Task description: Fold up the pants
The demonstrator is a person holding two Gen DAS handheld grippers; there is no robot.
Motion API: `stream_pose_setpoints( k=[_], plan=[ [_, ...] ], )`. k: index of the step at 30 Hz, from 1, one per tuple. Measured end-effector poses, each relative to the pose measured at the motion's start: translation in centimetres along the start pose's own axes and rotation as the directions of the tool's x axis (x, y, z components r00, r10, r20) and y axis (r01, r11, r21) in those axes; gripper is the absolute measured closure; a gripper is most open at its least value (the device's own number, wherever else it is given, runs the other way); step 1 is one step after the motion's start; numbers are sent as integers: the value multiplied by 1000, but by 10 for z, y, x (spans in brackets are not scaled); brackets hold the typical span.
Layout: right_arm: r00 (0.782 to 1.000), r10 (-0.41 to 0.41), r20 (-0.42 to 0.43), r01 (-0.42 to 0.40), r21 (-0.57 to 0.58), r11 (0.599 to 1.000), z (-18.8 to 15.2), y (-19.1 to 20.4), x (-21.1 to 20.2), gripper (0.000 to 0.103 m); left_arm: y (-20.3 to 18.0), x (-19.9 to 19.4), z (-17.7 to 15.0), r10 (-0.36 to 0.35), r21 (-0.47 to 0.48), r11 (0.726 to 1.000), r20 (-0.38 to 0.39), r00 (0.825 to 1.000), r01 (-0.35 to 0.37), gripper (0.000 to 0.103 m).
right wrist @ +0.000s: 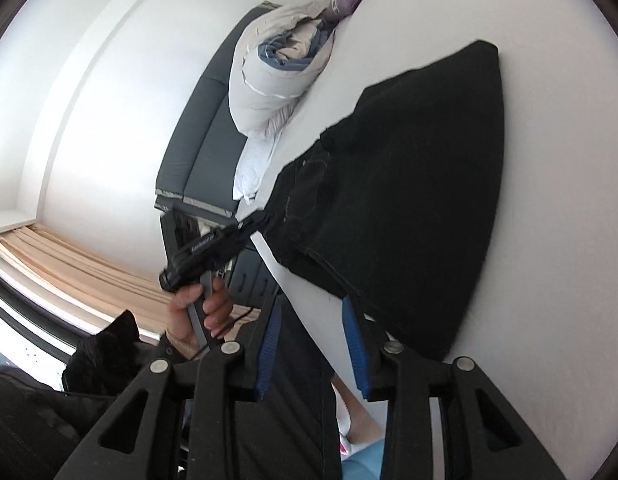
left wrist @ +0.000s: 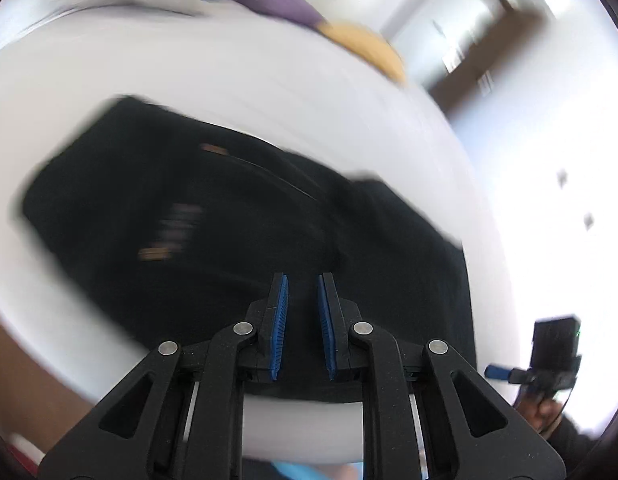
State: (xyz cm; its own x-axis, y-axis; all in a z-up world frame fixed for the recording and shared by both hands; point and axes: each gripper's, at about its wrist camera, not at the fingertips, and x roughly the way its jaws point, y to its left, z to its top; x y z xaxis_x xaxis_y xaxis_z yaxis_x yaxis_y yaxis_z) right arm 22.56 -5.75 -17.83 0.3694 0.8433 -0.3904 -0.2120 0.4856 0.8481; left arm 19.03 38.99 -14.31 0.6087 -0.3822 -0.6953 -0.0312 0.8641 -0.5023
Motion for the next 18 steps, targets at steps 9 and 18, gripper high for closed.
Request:
stream_pose_setpoints(
  k=[9, 18],
  plan=[
    [997, 26, 77, -36, 129, 991, 32, -20, 20, 65, 122, -60, -9, 64, -372, 928, 219, 973, 23, 6],
    [994, 34, 108, -60, 249, 967, 43, -51, 20, 63, 172, -18, -13, -102, -555, 801, 241, 965, 224, 6]
  ],
)
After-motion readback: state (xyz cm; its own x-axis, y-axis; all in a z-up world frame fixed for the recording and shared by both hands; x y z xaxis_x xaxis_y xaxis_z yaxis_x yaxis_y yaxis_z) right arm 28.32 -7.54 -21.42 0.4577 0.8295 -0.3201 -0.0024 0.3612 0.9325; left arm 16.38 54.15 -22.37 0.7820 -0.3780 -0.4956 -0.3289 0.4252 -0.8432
